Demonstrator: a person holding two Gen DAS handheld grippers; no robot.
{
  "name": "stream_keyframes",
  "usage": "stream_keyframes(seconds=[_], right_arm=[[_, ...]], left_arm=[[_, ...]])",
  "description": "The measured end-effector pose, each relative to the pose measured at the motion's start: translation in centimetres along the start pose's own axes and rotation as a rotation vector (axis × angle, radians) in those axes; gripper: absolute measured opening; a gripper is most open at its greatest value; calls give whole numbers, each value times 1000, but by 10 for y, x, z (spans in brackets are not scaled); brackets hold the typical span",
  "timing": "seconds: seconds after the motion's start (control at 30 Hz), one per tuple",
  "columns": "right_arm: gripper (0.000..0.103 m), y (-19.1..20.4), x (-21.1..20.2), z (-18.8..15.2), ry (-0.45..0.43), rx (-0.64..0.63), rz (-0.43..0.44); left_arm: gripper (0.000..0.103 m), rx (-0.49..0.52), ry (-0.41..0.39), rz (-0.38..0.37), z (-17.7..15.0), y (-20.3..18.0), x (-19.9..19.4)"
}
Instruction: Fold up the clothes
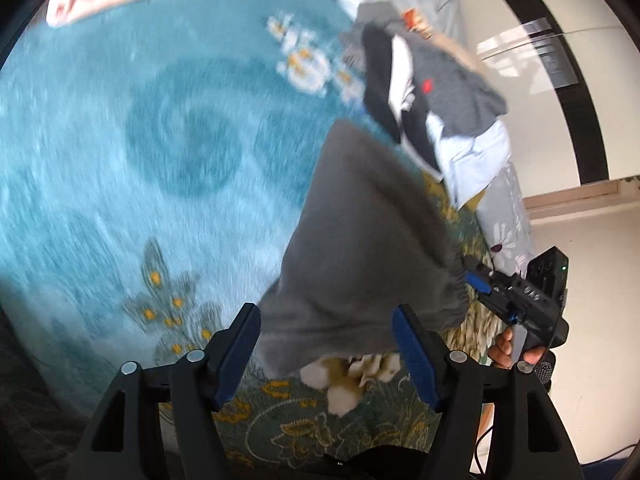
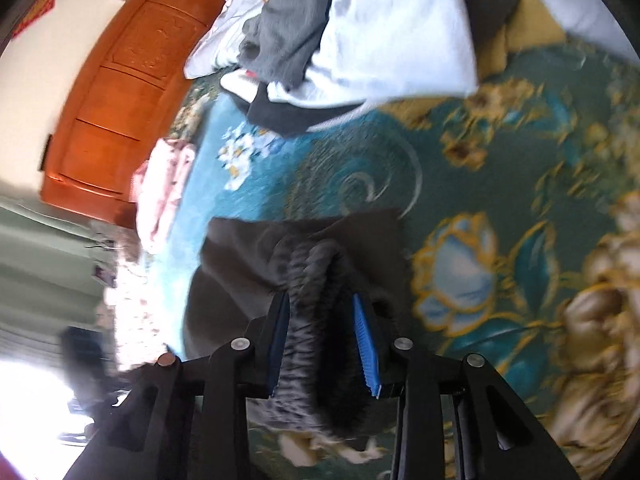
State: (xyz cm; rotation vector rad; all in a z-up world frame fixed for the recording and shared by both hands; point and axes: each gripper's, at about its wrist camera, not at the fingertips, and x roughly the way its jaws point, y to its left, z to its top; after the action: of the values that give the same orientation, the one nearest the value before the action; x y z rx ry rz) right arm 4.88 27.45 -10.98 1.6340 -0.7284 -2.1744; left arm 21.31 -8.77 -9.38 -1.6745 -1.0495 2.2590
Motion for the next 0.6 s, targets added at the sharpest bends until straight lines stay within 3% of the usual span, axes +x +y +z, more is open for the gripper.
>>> stream_keyframes(seconds=[0.07, 0.17, 0.23, 0.33, 0.43, 0.6], right_arm=[[34, 12, -8, 4, -45, -46, -46], [34, 45, -13, 6, -65, -152, -26], [34, 70, -6, 2, -37, -241, -14], [34, 88, 8, -14, 5, -351, -71], [34, 76, 18, -31, 30, -391, -171], [34, 48, 33, -44, 59, -297, -157]], left_arm=[[72, 54, -30, 5, 7, -16, -5], [72, 164, -44, 23, 22, -49, 7], [72, 228, -55, 51, 21, -64, 17], [72, 316, -67, 101, 11, -77, 31], [72, 354, -56, 147, -6, -67, 49], [71, 315, -26, 176, -15, -48, 72]])
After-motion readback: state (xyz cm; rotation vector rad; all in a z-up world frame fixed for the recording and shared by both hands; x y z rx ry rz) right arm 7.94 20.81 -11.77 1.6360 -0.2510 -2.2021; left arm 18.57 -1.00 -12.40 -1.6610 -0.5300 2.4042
